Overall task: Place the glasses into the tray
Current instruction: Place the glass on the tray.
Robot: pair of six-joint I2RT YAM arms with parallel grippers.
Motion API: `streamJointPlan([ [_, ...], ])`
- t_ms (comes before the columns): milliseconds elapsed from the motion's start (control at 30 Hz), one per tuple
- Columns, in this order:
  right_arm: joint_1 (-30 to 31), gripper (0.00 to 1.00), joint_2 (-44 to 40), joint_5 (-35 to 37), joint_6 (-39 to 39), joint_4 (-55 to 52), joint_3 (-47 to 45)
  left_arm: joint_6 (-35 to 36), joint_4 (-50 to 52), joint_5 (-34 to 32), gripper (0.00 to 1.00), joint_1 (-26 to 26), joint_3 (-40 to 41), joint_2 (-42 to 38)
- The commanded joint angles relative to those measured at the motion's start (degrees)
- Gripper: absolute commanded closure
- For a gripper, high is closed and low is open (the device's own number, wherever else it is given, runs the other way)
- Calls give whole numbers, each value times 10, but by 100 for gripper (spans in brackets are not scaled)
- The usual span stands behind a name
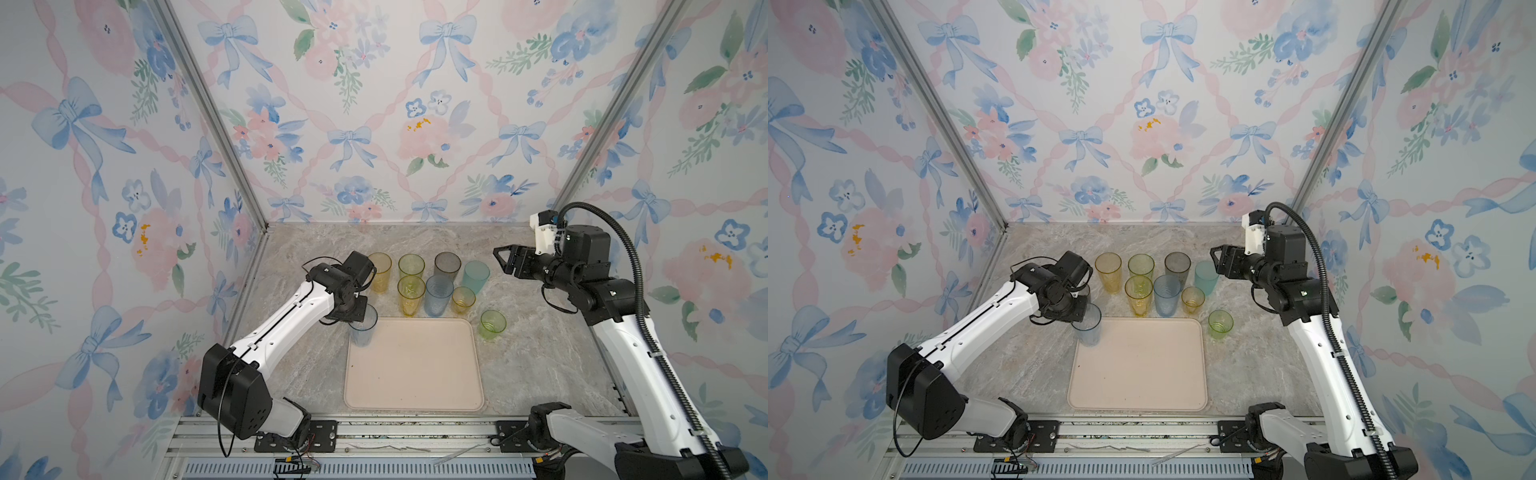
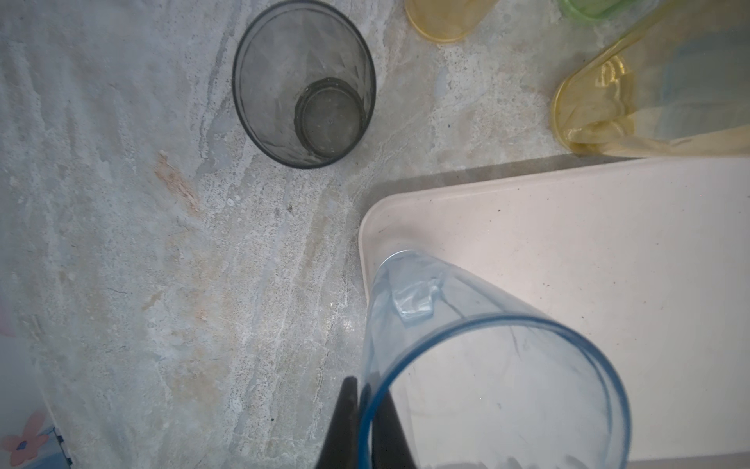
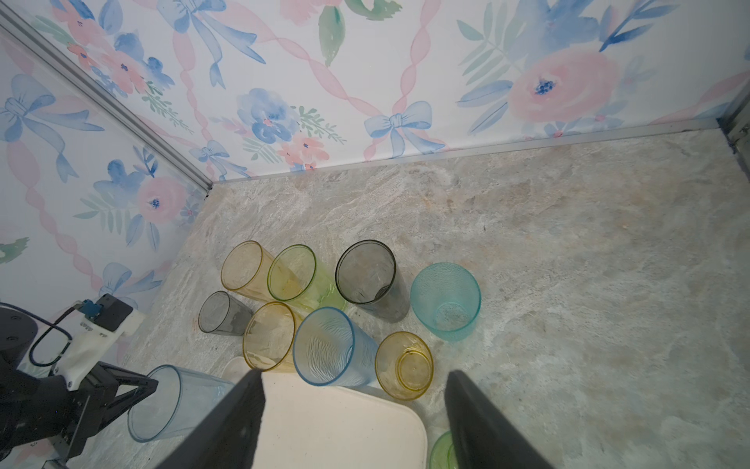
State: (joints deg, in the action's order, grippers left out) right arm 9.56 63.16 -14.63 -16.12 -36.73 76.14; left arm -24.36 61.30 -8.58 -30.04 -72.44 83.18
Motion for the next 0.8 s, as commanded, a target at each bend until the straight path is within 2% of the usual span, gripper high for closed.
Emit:
streamJointPlan([
  [0, 6, 27, -14, 5, -1, -19, -6, -8, -15, -13, 99, -4, 8, 7],
  [767, 7, 27, -8, 5, 2, -29, 3, -7, -77, 0, 99, 20, 43, -3],
])
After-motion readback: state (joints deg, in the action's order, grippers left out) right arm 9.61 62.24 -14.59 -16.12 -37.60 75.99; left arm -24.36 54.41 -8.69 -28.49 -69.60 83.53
